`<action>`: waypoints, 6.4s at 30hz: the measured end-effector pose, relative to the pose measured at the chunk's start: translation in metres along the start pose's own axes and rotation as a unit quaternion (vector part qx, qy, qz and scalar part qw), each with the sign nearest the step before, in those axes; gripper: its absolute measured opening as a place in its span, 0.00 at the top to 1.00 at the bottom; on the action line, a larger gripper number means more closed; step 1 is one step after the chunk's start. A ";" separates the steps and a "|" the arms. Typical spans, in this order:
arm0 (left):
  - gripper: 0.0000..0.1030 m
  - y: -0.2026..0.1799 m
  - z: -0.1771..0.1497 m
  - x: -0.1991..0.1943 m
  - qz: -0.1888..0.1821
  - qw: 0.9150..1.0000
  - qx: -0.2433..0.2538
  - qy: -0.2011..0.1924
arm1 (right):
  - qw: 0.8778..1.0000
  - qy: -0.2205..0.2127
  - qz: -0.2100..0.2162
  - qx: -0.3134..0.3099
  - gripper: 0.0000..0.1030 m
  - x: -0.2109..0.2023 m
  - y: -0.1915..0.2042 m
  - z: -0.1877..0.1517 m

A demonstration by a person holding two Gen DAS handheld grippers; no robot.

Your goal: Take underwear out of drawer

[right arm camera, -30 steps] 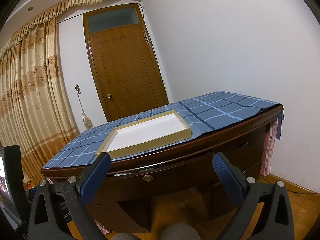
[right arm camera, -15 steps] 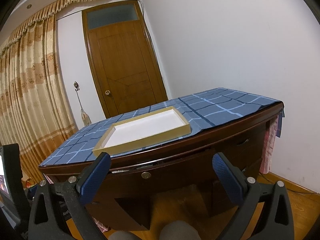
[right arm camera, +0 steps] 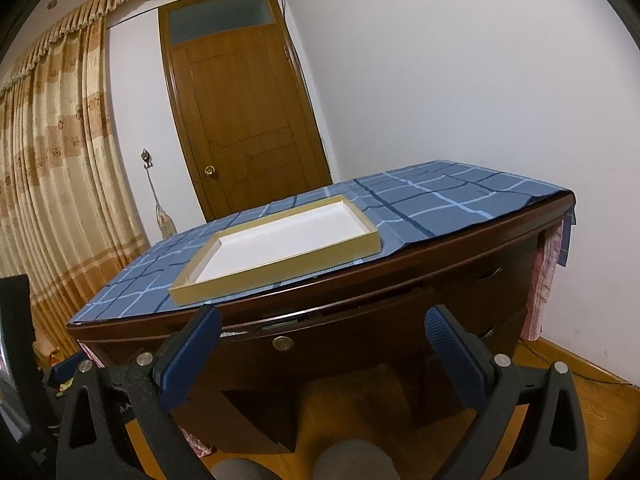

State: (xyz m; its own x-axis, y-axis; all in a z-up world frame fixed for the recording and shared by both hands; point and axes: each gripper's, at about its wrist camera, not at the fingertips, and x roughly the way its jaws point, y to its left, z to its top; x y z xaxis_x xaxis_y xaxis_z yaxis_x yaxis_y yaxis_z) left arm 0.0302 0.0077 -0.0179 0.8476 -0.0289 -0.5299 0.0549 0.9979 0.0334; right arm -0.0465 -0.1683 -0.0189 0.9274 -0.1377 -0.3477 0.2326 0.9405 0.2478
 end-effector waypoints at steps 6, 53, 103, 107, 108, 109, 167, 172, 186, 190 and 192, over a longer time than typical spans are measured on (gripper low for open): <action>0.00 0.004 -0.005 0.025 -0.010 1.000 -0.006 0.013 | 0.999 0.018 0.014 -0.023 0.00 0.024 -0.008 -0.010; 0.12 -0.020 0.002 0.149 0.037 0.999 -0.037 0.010 | 0.985 0.135 0.104 0.034 0.33 0.236 -0.151 -0.008; 0.00 -0.001 -0.019 0.147 0.000 0.995 0.000 0.103 | 0.980 0.188 0.055 0.016 0.38 0.193 -0.139 -0.017; 0.00 0.000 -0.021 0.147 -0.003 0.995 0.001 0.097 | 0.988 0.149 0.038 0.009 0.39 0.181 -0.132 -0.011; 0.00 0.000 -0.021 0.146 -0.002 0.995 0.001 0.096 | 0.989 0.146 0.034 0.005 0.40 0.180 -0.130 -0.010; 0.00 0.000 -0.021 0.147 -0.003 0.995 0.000 0.098 | 0.989 0.143 0.031 0.001 0.45 0.180 -0.129 -0.009; 0.00 0.010 -0.037 0.129 0.008 0.993 0.001 0.117 | 0.959 0.254 -0.011 -0.123 0.60 0.187 -0.079 -0.026; 0.00 0.013 -0.039 0.127 0.007 0.993 0.002 0.119 | 0.958 0.259 -0.011 -0.125 0.60 0.181 -0.079 -0.029; 0.01 0.010 -0.038 0.130 0.014 0.993 0.002 0.117 | 0.954 0.272 -0.005 -0.124 0.60 0.177 -0.080 -0.032; 0.01 0.010 -0.038 0.130 0.014 0.993 0.002 0.118 | 0.955 0.269 -0.005 -0.124 0.60 0.175 -0.080 -0.032; 0.01 0.010 -0.038 0.130 0.014 0.993 0.002 0.118 | 0.955 0.269 -0.005 -0.124 0.60 0.175 -0.080 -0.032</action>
State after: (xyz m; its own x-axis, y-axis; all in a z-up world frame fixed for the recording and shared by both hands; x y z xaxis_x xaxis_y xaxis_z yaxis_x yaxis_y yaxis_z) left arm 0.1211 0.0162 -0.1185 0.7017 0.0132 -0.7124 0.0364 0.9979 0.0543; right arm 0.0879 -0.2575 -0.1289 0.6254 -0.0297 -0.7797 0.1025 0.9937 0.0444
